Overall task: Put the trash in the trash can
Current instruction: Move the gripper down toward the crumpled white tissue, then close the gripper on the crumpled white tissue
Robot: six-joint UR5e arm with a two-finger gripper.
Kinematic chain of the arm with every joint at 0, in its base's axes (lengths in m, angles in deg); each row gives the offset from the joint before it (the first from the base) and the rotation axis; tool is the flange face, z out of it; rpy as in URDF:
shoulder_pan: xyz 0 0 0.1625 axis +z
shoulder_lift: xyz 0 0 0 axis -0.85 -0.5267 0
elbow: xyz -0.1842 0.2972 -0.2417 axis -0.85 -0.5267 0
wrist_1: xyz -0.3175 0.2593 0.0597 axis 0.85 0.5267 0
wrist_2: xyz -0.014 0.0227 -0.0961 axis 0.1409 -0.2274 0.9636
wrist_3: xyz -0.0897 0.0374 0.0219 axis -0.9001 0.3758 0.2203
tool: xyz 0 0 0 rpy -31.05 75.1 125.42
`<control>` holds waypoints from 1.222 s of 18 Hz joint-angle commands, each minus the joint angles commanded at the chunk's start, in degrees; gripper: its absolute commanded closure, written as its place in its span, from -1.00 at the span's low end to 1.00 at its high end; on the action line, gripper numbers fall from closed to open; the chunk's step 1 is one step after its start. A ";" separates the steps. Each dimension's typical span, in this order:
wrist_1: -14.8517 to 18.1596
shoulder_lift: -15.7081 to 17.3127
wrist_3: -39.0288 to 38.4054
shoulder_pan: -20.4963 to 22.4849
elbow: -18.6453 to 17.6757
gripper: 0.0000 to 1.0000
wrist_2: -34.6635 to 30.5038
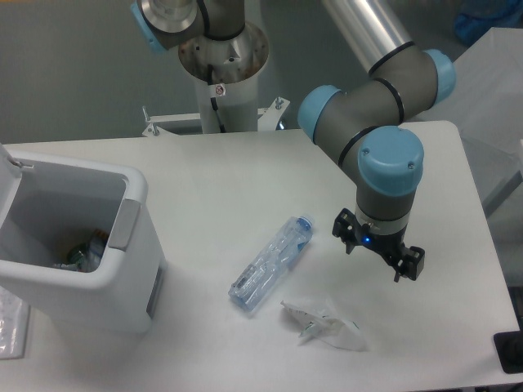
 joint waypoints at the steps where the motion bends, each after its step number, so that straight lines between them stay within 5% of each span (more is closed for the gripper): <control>1: -1.05 -0.17 -2.19 -0.17 -0.17 -1.00 0.09; 8: -14.85 -0.88 -7.22 -1.49 -8.61 -1.00 0.18; 16: -16.00 -5.71 -7.05 -4.39 -4.75 -1.00 -0.09; 19: -21.96 -8.78 -6.96 -6.06 -5.01 -1.00 -0.61; 22: -22.42 -9.23 -2.86 -6.68 -5.62 -1.00 -2.72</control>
